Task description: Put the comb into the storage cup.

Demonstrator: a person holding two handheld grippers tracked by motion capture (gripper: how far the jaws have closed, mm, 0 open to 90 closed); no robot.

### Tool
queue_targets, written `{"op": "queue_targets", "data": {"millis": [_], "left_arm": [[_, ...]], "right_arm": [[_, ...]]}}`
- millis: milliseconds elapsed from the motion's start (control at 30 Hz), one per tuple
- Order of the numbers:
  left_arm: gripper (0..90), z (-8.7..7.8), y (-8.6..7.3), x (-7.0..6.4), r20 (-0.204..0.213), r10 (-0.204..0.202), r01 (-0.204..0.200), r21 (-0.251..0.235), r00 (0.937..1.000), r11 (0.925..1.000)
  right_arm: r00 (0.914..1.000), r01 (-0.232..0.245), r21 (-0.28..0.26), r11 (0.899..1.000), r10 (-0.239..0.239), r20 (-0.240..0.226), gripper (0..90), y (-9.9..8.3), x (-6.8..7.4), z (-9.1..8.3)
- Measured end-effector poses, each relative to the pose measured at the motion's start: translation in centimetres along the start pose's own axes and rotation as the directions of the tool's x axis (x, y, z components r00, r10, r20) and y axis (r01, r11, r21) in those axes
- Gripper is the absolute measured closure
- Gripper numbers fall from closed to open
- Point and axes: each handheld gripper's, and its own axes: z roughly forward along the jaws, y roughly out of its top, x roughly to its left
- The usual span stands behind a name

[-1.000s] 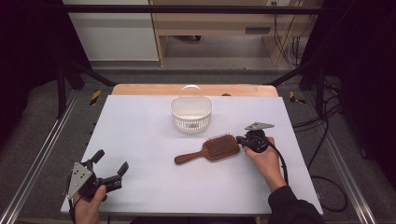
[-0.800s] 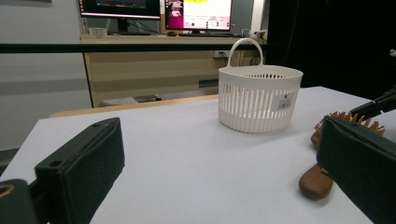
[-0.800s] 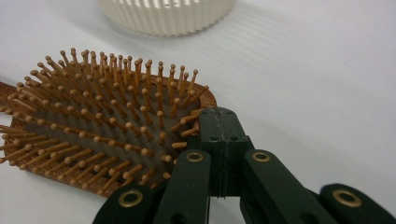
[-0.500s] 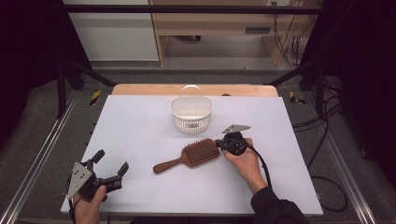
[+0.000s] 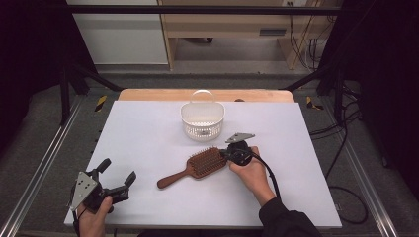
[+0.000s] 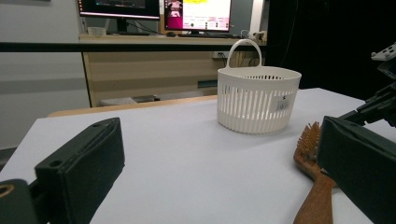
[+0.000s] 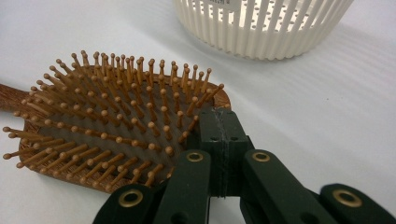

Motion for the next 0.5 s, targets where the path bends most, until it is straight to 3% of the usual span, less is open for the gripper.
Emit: {"op": "queue_targets", "data": {"millis": [267,500], "left_arm": [[1.0,0.1,0.0,0.1,0.0,0.02,-0.02,0.009,0.9998,0.9998],[1.0,-0.2,0.1,0.5,-0.011,0.001,-0.001,-0.002,0.9999,1.0]], "right_arm": [[0.9998,0.008,-0.005,1.0,-0.008,-0.016,90.0,0.1,0.5,0.4],[0.9989,0.03,-0.006,1.0,-0.03,-0.036,90.0,0.5,1.8,0.9]]}}
